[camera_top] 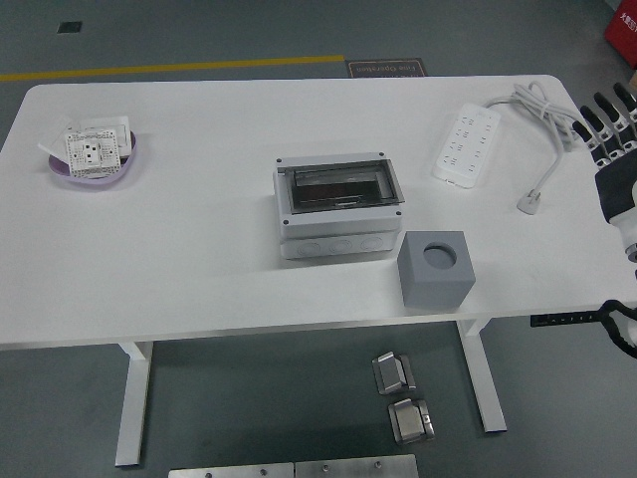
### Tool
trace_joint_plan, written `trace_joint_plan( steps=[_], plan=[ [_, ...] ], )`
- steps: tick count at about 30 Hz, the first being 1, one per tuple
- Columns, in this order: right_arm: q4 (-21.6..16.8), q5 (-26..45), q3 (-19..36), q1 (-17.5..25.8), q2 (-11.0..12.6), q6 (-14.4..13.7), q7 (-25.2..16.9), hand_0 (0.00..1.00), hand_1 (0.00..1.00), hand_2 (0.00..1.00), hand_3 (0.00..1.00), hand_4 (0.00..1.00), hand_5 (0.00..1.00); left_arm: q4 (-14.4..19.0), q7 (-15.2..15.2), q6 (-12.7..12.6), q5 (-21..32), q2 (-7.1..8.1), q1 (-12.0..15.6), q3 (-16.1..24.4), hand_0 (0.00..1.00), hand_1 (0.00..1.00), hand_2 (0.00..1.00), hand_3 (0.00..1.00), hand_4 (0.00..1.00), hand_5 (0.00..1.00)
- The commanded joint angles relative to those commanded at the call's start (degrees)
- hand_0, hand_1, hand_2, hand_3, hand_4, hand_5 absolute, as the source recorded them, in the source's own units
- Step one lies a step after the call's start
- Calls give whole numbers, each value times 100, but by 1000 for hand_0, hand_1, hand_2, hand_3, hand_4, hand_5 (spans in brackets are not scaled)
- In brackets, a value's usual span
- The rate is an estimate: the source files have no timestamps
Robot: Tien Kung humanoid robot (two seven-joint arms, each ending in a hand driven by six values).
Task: Pick up the cylinder from the cube,place it in the box,flap close box
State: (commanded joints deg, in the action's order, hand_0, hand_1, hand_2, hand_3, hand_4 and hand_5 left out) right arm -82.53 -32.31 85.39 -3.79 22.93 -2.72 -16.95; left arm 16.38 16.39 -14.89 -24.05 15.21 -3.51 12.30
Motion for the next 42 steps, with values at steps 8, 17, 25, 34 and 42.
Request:
trace_joint_plan(
  steps=[8,17,25,34,42],
  plan=[
    [5,-19,7,-3,7,-14,4,889,840,850,873,846,667,3,2,1,-2,-22,5,0,614,641,598,632,682,284],
    [-9,-106,11,8,2,-11,31,888,838,846,872,844,667,2,4,3,13,-25,24,-6,615,640,598,632,682,283],
    [-38,-309,6,-21,-6,-12,96,887,838,844,872,844,666,5,-3,0,-12,-18,-10,35,615,641,598,632,683,284],
    [-48,-383,27,-16,-11,-8,112,889,840,847,872,845,667,3,-8,3,2,-6,-44,62,615,640,598,632,683,284],
    [-60,-446,55,-53,-3,-20,129,891,841,848,875,843,664,6,-11,3,-1,2,-76,79,615,640,598,633,683,284]
  ],
)
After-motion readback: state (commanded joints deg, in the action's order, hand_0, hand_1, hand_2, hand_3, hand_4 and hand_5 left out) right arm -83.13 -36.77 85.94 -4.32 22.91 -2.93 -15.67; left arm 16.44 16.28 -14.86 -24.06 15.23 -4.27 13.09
